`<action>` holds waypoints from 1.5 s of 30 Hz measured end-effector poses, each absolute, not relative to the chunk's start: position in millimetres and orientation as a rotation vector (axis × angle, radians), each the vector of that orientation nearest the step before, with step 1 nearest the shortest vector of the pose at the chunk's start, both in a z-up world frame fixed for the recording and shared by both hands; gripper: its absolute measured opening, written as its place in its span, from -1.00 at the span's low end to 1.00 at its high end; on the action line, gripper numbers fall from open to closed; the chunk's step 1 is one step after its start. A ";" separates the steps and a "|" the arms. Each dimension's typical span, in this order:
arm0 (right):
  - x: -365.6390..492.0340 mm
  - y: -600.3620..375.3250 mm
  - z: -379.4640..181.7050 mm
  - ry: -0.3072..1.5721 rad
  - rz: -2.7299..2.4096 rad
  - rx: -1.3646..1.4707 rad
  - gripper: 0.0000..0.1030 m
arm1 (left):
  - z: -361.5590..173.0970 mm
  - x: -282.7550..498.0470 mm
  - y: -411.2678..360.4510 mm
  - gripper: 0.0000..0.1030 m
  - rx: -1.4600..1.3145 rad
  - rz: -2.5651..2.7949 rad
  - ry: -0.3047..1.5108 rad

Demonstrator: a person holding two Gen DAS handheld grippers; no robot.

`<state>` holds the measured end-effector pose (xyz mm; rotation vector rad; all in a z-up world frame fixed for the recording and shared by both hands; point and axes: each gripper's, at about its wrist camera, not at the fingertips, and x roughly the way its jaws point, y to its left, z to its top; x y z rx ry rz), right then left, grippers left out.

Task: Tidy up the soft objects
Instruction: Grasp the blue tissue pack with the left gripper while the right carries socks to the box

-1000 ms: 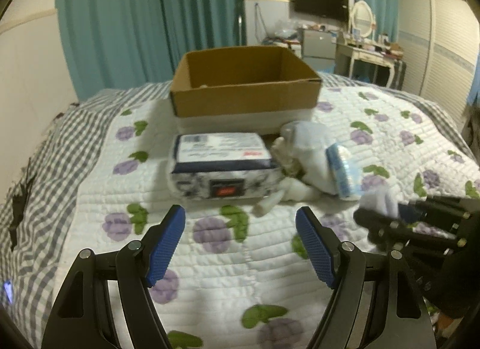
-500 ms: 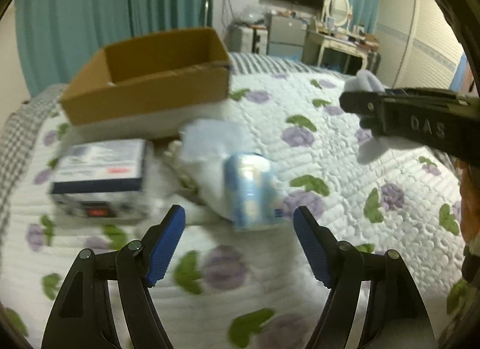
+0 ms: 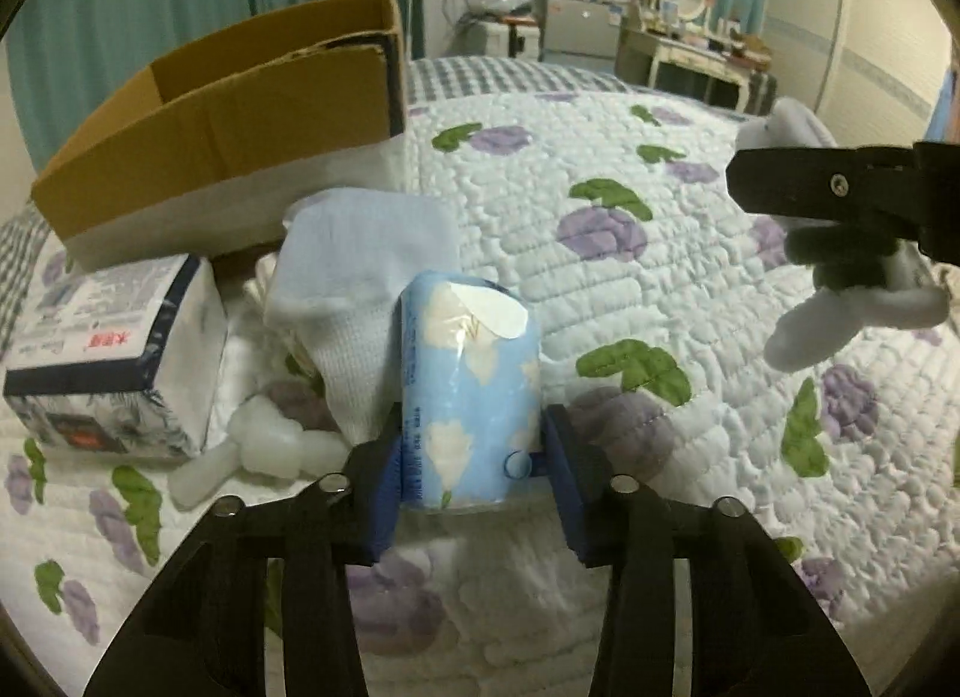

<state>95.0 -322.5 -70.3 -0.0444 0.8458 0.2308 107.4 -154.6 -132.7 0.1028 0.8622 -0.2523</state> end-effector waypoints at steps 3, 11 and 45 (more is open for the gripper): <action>89.2 -318.5 -64.6 0.834 0.227 -0.047 -0.59 | -129.7 101.4 -146.5 -0.42 0.073 -0.270 0.862; 75.0 -305.5 -33.5 0.773 0.237 -0.034 -0.59 | -96.6 70.8 -131.9 -0.44 0.079 -0.320 0.780; 286.4 -197.0 -26.1 0.723 0.399 0.035 -0.42 | -26.9 251.5 -18.0 -0.21 0.110 -0.216 0.633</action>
